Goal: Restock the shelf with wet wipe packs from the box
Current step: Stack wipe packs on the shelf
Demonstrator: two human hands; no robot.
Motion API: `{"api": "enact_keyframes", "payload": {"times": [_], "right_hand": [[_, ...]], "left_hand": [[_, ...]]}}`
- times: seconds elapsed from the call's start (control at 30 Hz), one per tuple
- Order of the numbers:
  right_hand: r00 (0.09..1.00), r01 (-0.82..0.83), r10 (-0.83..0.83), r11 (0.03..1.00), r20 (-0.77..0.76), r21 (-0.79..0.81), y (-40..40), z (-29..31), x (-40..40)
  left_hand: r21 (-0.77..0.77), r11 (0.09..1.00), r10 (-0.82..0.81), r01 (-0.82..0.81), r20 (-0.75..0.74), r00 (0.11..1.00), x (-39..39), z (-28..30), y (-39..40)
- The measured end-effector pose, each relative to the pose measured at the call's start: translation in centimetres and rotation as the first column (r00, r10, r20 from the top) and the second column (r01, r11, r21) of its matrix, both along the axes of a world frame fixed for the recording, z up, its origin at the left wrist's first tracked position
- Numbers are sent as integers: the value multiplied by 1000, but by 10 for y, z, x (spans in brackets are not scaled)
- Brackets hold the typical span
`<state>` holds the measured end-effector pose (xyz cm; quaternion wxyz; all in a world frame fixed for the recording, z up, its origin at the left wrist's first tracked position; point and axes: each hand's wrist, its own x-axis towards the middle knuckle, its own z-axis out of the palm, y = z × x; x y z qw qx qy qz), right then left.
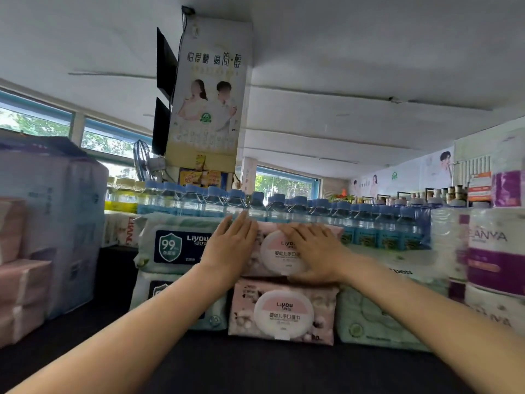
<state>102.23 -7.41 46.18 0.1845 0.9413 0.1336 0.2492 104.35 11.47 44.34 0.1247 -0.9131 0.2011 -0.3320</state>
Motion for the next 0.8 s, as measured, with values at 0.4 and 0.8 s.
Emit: {"api": "enact_keyframes", "payload": {"times": [0.4, 0.8], "right_hand": [[943, 301, -314, 946, 110, 124, 23, -17, -112], [579, 803, -811, 548, -86, 236, 22, -146, -427]], "left_hand": [[-140, 943, -308, 303, -19, 951, -77, 2, 27], [-155, 406, -911, 901, -138, 387, -329, -119, -64]]}}
